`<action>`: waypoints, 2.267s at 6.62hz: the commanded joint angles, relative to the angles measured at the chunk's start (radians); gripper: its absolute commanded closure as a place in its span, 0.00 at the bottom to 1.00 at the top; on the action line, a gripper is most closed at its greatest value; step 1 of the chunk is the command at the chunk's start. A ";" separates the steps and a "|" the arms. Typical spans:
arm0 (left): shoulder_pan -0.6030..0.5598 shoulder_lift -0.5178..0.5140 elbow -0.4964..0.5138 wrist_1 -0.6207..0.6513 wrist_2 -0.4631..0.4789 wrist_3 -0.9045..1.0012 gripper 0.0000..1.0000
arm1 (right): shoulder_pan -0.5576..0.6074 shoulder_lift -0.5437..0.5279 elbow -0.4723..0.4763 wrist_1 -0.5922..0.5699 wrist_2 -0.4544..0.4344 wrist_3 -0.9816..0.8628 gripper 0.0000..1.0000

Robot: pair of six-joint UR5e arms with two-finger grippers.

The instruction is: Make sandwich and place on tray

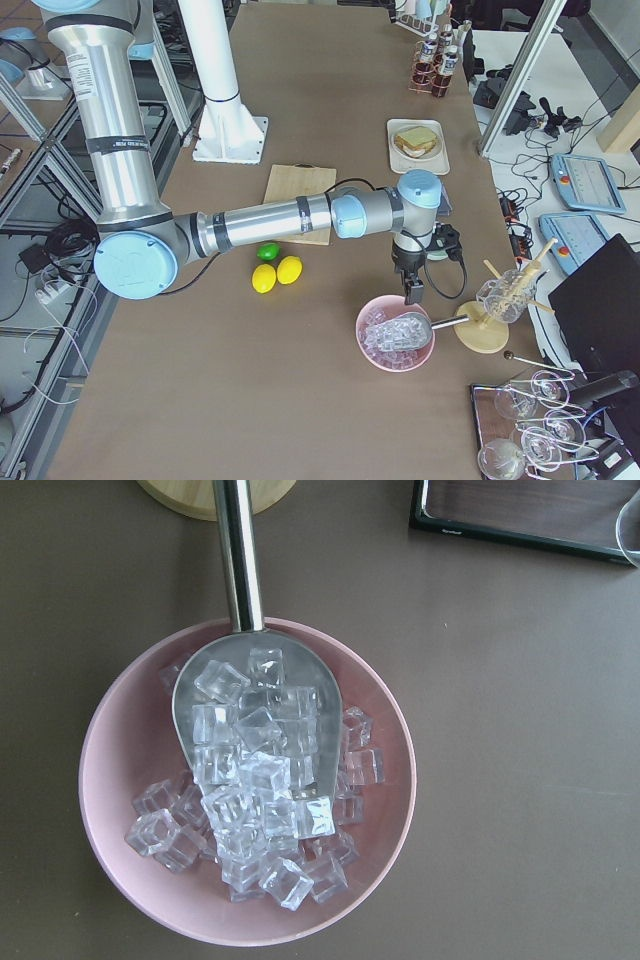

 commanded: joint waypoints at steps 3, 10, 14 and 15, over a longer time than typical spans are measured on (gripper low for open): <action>-0.086 0.160 0.030 -0.066 -0.140 0.052 0.03 | 0.067 -0.105 -0.079 0.156 0.095 -0.037 0.00; -0.107 0.288 0.056 -0.242 -0.154 0.044 0.02 | 0.067 -0.091 -0.072 0.163 0.129 0.017 0.00; -0.107 0.285 0.056 -0.242 -0.154 0.042 0.02 | 0.058 -0.047 -0.045 0.160 0.143 0.107 0.00; -0.107 0.285 0.056 -0.242 -0.154 0.044 0.02 | 0.056 -0.047 -0.045 0.160 0.140 0.118 0.00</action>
